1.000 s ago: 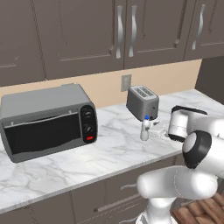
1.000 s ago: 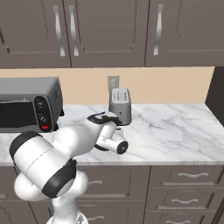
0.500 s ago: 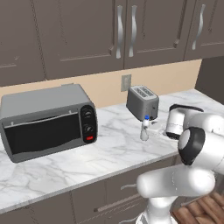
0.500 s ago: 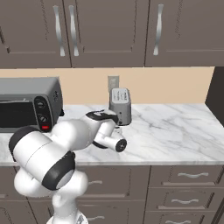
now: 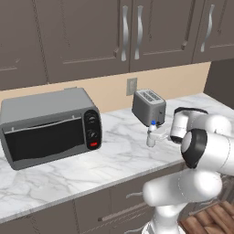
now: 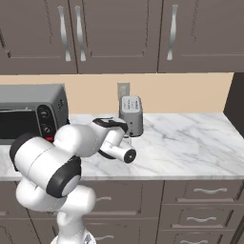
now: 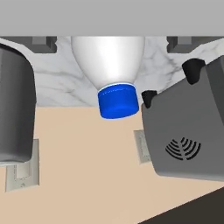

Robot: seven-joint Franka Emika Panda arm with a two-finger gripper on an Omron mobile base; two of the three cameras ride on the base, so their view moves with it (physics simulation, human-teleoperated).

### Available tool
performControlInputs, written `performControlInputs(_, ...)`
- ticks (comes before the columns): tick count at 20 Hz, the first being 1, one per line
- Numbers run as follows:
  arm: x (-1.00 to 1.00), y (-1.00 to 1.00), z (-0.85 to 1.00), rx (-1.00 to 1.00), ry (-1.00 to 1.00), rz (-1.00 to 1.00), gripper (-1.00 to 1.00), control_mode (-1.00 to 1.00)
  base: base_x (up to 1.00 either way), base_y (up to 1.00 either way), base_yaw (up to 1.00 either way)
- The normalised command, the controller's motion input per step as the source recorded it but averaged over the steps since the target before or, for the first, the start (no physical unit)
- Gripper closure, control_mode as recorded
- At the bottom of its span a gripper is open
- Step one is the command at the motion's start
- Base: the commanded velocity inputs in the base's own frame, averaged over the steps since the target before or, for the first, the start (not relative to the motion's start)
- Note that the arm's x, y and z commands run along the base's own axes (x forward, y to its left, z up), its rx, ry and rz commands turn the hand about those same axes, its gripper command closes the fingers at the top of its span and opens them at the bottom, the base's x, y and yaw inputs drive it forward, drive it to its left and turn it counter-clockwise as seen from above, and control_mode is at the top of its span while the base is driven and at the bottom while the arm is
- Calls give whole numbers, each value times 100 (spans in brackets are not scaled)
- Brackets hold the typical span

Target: Take the bottled waters from the counter and place them in the freezer to freeze. Close the freezer door after placing the bottles.

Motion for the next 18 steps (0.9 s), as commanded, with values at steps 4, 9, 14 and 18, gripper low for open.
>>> performControlInputs(4, 4, 0, 0, 0, 0, 0, -100, -100, 0, 0, 0)
performControlInputs(9, 0, 0, 0, 0, 0, 0, -100, -100, 0, 0, 0)
performControlInputs(14, 0, 0, 0, 0, 0, 0, 100, -100, 0, 0, 0)
performControlInputs(18, 0, 0, 0, 0, 0, 0, 100, -100, 0, 0, 0)
